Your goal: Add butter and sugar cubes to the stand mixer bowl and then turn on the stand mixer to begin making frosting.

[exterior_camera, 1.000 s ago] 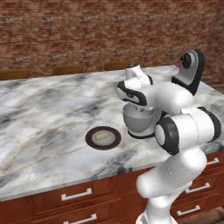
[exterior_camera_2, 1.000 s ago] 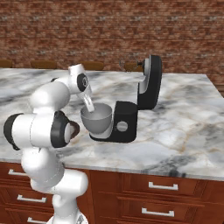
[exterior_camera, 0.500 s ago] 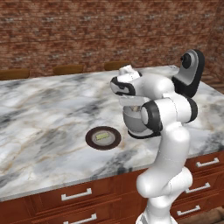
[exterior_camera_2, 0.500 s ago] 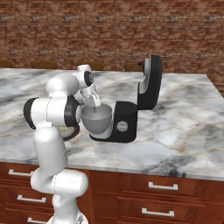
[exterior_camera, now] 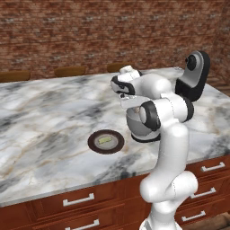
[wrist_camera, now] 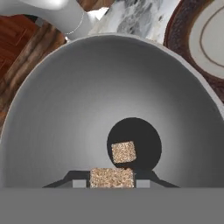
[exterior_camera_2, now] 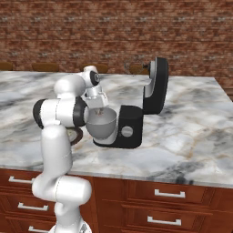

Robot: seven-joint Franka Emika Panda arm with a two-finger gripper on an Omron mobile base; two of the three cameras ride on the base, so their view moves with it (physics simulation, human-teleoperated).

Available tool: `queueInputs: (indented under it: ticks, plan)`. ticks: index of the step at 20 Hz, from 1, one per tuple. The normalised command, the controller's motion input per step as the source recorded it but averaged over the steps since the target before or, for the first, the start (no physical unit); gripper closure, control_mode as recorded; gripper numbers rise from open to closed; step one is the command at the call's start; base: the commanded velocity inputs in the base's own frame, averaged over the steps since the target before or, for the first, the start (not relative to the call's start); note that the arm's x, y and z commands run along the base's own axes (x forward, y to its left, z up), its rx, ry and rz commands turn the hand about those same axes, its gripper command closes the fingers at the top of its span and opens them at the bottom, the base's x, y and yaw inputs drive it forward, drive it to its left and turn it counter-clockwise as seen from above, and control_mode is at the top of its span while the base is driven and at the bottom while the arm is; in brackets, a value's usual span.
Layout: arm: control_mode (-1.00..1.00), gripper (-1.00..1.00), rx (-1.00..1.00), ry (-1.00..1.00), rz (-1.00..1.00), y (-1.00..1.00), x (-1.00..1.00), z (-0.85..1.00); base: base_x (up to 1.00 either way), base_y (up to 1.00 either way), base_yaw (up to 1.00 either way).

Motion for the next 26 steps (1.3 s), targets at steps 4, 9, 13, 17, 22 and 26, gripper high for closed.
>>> queueInputs:
  ticks: [4, 9, 13, 17, 22, 26]
  plan:
    - [-1.00, -1.00, 0.00, 0.01, 0.06, 0.00, 0.00, -0.45, 0.00, 0.00, 0.00]
    - [-1.00, -1.00, 0.00, -0.02, 0.05, 0.00, -0.14, -0.21, 0.00, 0.00, 0.00]
    - [-1.00, -1.00, 0.00, -0.12, 0.05, 0.16, -0.48, 0.00, 0.00, 0.00, 0.00]
    - [-1.00, -1.00, 0.01, -0.34, 0.00, 0.00, -0.74, 0.17, 0.00, 0.00, 0.00]
    - [-1.00, -1.00, 0.05, -0.48, 0.00, 0.00, -0.85, 0.28, 0.00, 0.00, 0.00]
    - [-1.00, -1.00, 0.08, -0.43, 0.08, 0.00, -0.80, 0.39, 0.00, 0.00, 0.00]
